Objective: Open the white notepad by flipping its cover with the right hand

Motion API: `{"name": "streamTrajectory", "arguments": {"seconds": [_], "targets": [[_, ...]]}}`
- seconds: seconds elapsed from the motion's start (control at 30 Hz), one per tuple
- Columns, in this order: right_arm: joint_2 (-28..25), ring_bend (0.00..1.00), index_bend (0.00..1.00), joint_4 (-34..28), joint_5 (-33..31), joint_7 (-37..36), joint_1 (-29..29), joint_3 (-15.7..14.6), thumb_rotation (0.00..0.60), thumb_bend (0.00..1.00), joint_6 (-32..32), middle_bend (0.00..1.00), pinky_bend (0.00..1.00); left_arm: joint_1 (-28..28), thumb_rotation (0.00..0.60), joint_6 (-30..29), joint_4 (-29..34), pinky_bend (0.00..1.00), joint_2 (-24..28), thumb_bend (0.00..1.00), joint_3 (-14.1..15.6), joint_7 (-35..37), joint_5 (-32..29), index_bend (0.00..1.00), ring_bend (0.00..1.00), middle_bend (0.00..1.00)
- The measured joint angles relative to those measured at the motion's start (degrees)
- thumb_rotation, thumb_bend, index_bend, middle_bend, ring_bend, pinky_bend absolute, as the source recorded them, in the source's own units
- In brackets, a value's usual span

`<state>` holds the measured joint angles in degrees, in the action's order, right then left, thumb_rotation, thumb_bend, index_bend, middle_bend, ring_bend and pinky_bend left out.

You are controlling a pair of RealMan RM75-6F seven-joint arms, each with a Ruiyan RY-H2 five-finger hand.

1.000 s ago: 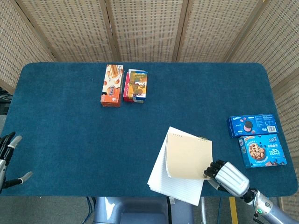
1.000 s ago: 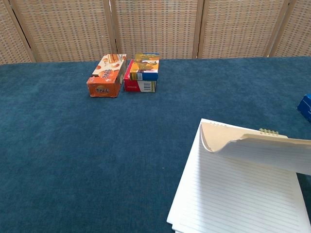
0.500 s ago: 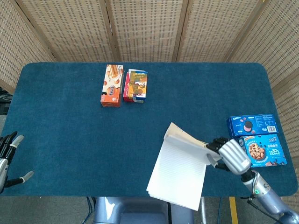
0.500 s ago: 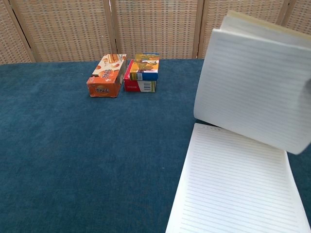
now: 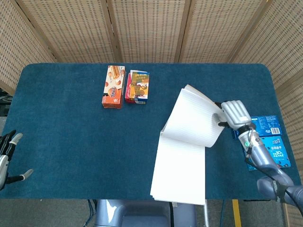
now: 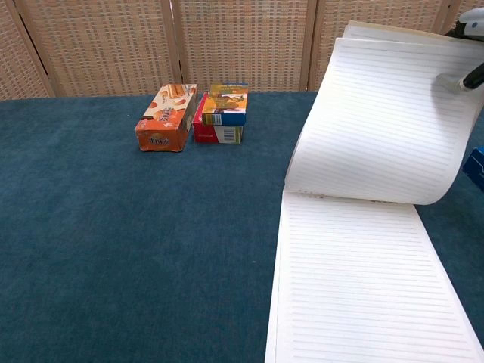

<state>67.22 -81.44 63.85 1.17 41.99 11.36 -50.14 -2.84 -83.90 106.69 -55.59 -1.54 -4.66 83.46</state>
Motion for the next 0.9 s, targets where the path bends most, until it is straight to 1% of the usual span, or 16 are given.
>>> {"name": "streamTrajectory", "arguments": {"seconds": [0.13, 0.17, 0.2, 0.23, 0.27, 0.3, 0.33, 0.37, 0.5, 0.57, 0.67, 0.77, 0.9], "targets": [[1.49, 0.51, 0.64, 6.4, -8.9, 4.35, 3.91, 1.71, 0.6, 0.67, 6.25, 0.64, 0.56, -1.05, 0.6, 1.93, 0.22, 0.0, -0.5, 0.0, -0.84, -1.79, -2.9, 0.0, 0.0, 0.0], [2.21, 0.45, 0.6, 8.59, -11.2, 5.2, 4.83, 2.1, 0.6, 0.6, 7.56, 0.57, 0.53, -1.32, 0.6, 2.45, 0.24, 0.0, -0.64, 0.0, -0.98, -2.2, -3.48, 0.0, 0.0, 0.0], [2.81, 0.38, 0.53, 10.28, -12.79, 5.72, 5.45, 2.33, 0.6, 0.48, 8.48, 0.48, 0.48, -1.68, 0.6, 3.11, 0.24, 0.0, -0.84, 0.0, -1.15, -2.77, -4.26, 0.0, 0.0, 0.0], [3.44, 0.23, 0.35, 11.98, -14.26, 6.18, 6.02, 2.51, 0.6, 0.28, 9.42, 0.3, 0.36, -1.95, 0.6, 3.57, 0.25, 0.0, -1.0, 0.0, -1.28, -3.23, -4.86, 0.0, 0.0, 0.0], [4.06, 0.1, 0.16, 13.66, -15.6, 6.61, 6.57, 2.65, 0.6, 0.09, 10.43, 0.12, 0.22, -2.21, 0.6, 4.0, 0.26, 0.0, -1.16, 0.0, -1.41, -3.7, -5.41, 0.0, 0.0, 0.0], [4.76, 0.02, 0.03, 15.73, -17.18, 7.05, 7.18, 2.72, 0.6, 0.0, 12.0, 0.02, 0.1, -2.52, 0.6, 4.44, 0.29, 0.0, -1.35, 0.0, -1.57, -4.25, -6.04, 0.0, 0.0, 0.0], [5.19, 0.0, 0.0, 17.02, -18.14, 7.3, 7.57, 2.71, 0.6, 0.0, 13.32, 0.0, 0.05, -2.72, 0.6, 4.68, 0.3, 0.0, -1.48, 0.0, -1.68, -4.57, -6.44, 0.0, 0.0, 0.0], [5.54, 0.0, 0.0, 18.03, -18.89, 7.44, 7.9, 2.67, 0.6, 0.0, 14.75, 0.0, 0.02, -2.88, 0.6, 4.87, 0.32, 0.0, -1.6, 0.0, -1.78, -4.84, -6.79, 0.0, 0.0, 0.0], [7.57, 0.0, 0.0, 22.33, -21.15, 6.22, 8.79, 2.77, 0.6, 0.0, 20.54, 0.0, 0.0, -3.41, 0.6, 5.39, 0.48, 0.0, -2.02, 0.0, -2.11, -6.1, -8.09, 0.0, 0.0, 0.0], [8.88, 0.0, 0.0, 24.44, -20.36, 4.78, 8.67, 2.96, 0.6, 0.0, 20.61, 0.0, 0.0, -3.57, 0.6, 5.52, 0.57, 0.0, -2.12, 0.0, -2.11, -6.46, -8.26, 0.0, 0.0, 0.0], [10.08, 0.0, 0.0, 25.71, -17.3, 2.7, 7.91, 3.38, 0.6, 0.0, 17.72, 0.0, 0.0, -3.72, 0.6, 5.7, 0.66, 0.0, -2.16, 0.0, -1.94, -6.52, -8.25, 0.0, 0.0, 0.0], [10.6, 0.0, 0.0, 25.61, -14.04, 0.35, 6.64, 3.97, 0.6, 0.0, 12.81, 0.0, 0.0, -3.67, 0.6, 5.6, 0.68, 0.0, -2.03, 0.0, -1.8, -6.16, -7.9, 0.0, 0.0, 0.0], [9.64, 0.0, 0.0, 22.54, -9.06, -2.77, 3.54, 4.43, 0.6, 0.0, 4.09, 0.0, 0.0, -3.29, 0.6, 4.82, 0.69, 0.0, -1.54, 0.0, -1.55, -4.65, -6.61, 0.0, 0.0, 0.0]]}}
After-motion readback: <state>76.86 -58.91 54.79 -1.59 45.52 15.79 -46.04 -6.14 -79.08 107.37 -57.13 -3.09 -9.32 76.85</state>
